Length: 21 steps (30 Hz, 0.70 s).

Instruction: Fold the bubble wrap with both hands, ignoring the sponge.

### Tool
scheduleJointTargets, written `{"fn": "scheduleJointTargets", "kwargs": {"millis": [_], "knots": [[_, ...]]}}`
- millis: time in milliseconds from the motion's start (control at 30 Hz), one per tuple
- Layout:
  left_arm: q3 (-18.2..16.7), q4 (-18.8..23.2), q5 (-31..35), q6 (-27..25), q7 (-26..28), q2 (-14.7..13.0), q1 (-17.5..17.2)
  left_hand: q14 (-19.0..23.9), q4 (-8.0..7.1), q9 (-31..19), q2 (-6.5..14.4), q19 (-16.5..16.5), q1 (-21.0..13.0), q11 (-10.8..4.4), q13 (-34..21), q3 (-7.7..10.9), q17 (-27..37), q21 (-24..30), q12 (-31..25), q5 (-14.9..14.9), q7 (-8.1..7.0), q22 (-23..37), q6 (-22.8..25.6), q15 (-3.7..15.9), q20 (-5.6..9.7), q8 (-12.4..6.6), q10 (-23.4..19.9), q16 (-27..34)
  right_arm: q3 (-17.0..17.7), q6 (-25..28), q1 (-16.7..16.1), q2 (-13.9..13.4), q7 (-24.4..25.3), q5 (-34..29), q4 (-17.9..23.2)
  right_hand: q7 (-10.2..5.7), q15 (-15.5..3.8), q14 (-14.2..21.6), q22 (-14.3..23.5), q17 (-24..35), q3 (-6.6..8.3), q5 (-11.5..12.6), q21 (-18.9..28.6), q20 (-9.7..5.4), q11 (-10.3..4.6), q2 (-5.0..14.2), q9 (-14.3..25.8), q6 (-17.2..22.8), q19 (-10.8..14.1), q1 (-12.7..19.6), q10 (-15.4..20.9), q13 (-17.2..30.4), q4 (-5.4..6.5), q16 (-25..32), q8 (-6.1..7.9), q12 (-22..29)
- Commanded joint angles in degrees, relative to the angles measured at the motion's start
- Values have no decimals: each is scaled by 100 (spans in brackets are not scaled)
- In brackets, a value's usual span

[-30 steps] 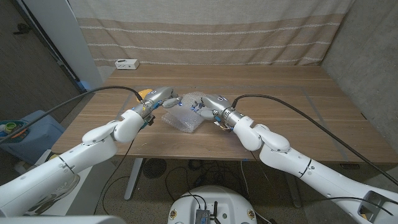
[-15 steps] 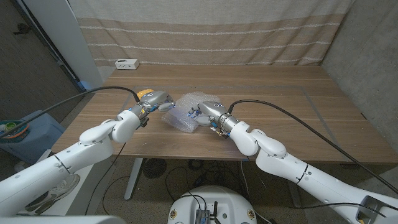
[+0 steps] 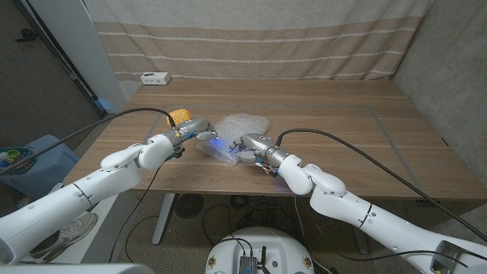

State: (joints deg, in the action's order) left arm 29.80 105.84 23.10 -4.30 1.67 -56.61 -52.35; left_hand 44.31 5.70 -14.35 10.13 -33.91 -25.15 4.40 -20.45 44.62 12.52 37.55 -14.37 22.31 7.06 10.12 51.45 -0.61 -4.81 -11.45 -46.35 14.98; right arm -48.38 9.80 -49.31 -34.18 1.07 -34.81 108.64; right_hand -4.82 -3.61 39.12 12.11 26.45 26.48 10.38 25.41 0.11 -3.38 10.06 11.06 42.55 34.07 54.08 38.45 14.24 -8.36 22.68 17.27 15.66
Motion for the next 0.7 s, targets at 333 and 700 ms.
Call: {"fn": "scheduleJointTargets", "kwargs": {"millis": [333,700], "knots": [[171,134,24,-59,-403,34,154,107,-47,31,-22,65,119,2,39,34,-21,-26,7,21,-9,17,96,35,-37,-39,-91,11,-171,-55,125,26,101,285,-412,29,-615,45,6,-15,37,-24,56,21,21,15,35,42,-57,31,68,18,41,-5,-10,5],[-7,113,30,202,293,163,-6,-12,-52,77,33,756,149,-12,96,-94,42,-305,65,-71,-31,39,60,59,-334,-14,-66,23,405,-751,-277,14,1630,535,-437,63,-492,-325,-19,-103,-121,-54,67,96,89,-103,38,-90,-210,-355,-167,8,274,-271,-137,-121]]}}
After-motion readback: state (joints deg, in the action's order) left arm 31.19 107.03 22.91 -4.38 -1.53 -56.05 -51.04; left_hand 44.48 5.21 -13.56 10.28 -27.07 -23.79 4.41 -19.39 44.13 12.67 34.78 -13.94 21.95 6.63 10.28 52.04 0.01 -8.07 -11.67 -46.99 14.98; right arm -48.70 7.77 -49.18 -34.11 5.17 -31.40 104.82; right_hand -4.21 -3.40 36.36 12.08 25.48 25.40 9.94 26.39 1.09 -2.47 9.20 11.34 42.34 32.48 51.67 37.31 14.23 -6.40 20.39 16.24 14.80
